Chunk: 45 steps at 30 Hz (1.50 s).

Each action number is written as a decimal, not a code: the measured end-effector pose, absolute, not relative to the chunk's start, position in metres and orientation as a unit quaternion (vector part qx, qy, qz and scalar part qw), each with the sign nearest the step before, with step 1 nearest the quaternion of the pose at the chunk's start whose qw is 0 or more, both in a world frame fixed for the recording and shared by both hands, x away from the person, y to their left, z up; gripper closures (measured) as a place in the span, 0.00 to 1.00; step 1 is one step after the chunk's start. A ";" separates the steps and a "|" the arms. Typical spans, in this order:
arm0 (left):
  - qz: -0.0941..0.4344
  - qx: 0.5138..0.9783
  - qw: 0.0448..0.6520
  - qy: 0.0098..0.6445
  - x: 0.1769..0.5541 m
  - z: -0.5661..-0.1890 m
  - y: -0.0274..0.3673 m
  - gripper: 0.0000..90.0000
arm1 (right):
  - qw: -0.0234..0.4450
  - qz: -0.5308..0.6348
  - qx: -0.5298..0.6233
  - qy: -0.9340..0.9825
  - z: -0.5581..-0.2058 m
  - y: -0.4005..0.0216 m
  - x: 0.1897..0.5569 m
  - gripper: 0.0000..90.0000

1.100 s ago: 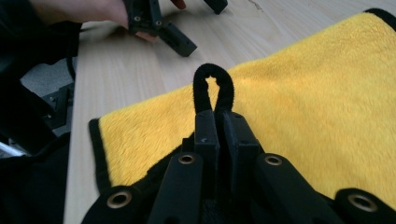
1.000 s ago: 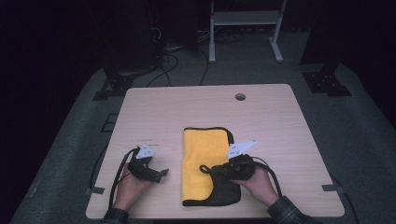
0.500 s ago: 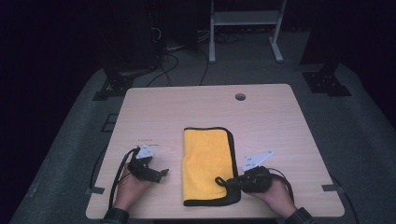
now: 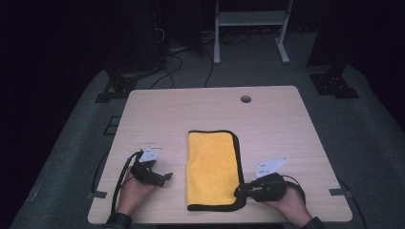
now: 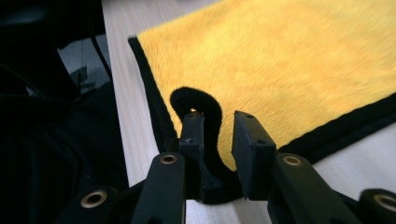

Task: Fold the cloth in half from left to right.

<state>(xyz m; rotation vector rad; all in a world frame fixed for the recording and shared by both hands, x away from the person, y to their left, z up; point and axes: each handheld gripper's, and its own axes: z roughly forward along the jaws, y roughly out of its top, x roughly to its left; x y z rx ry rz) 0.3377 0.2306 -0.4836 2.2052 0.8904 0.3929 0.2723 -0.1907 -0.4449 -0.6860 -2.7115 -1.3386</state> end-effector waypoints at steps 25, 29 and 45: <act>0.151 0.856 0.354 0.345 0.337 -0.483 0.231 0.00 | -0.076 -0.468 -0.298 -0.829 -0.419 -0.222 0.348 0.68; 0.152 0.856 0.354 0.345 0.337 -0.483 0.231 0.00 | -0.079 -0.464 -0.309 -0.826 -0.419 -0.216 0.366 0.63; 0.152 0.856 0.354 0.345 0.337 -0.483 0.231 0.00 | -0.127 -0.427 -0.349 -0.824 -0.433 -0.186 0.435 0.51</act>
